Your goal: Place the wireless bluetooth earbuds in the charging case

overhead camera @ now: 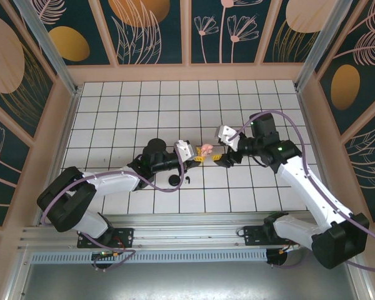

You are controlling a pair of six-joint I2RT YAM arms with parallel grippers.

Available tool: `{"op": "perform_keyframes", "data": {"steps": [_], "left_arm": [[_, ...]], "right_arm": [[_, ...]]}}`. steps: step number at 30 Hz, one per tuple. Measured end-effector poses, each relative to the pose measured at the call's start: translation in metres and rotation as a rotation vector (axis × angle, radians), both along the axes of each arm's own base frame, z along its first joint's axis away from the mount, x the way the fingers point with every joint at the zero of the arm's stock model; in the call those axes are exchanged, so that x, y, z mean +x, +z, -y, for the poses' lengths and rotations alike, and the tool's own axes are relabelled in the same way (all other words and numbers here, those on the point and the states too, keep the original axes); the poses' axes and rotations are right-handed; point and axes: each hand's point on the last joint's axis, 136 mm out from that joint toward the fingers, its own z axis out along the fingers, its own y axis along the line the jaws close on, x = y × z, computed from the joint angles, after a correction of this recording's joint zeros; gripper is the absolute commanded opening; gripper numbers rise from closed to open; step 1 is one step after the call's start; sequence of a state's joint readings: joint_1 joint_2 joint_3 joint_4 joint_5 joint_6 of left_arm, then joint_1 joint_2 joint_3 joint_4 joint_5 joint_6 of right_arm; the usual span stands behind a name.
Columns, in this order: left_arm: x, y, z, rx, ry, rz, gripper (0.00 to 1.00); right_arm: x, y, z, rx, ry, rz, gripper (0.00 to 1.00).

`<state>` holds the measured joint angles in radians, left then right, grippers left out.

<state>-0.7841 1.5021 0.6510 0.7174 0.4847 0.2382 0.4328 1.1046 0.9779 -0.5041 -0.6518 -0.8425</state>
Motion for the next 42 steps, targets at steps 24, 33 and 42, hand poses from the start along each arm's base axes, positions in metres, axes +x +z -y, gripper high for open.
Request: {"op": "perform_keyframes", "data": {"steps": [24, 33, 42], "left_arm": [[0.002, 0.005, 0.000, 0.007, 0.008, 0.015, 0.07], [0.004, 0.006, 0.000, -0.001, 0.019, 0.001, 0.08], [0.001, 0.013, 0.004, -0.022, -0.003, -0.014, 0.08]], "right_arm": [[-0.013, -0.022, -0.007, -0.121, 0.142, 0.058, 0.60], [-0.036, -0.021, 0.006, -0.070, 0.092, 0.046, 0.56], [-0.015, 0.001, 0.007, 0.031, 0.017, 0.129, 0.51]]}}
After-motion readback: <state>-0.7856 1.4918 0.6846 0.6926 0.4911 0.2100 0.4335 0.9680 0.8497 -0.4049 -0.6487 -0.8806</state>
